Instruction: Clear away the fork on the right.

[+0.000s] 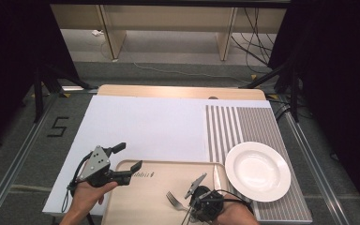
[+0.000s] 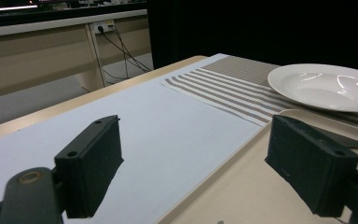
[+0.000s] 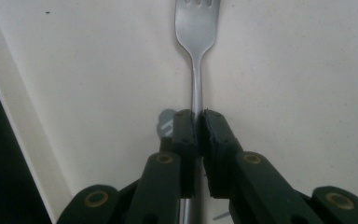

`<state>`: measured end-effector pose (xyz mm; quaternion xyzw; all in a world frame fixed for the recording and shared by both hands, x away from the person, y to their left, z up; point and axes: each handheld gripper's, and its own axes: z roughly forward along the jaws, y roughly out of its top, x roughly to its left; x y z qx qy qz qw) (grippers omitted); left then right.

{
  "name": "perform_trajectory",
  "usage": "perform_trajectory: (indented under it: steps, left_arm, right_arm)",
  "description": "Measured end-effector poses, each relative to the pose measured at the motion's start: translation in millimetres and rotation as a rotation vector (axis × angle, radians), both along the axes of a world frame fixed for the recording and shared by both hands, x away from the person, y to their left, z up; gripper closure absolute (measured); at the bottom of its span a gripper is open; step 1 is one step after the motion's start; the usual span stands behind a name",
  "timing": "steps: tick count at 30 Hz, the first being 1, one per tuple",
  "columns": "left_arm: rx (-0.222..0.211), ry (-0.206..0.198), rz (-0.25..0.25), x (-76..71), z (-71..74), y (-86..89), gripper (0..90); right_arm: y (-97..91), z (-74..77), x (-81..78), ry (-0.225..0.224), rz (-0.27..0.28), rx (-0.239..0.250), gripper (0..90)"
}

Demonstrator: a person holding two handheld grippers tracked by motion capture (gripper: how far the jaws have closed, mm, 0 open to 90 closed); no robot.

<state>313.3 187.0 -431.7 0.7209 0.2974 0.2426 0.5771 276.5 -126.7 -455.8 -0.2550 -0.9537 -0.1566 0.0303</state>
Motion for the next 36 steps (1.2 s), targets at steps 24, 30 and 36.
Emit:
perform_trajectory:
  steps: [24, 30, 36]
  left_arm:
    - [-0.009, -0.004, -0.004, 0.3, 0.1, 0.6, 17.2]
    - [-0.002, 0.000, 0.001, -0.2, 0.5, 0.6, 17.2]
    - [-0.001, 0.000, 0.000, -0.2, 0.4, 0.4, 17.2]
  right_arm:
    - [9.6, 6.2, -11.0, -0.132, 0.071, 0.126, 79.1]
    - [14.6, 0.6, -14.4, -0.149, 0.079, 0.097, 89.9]
    - [16.4, -0.8, -15.0, -0.148, 0.087, 0.086, 90.0]
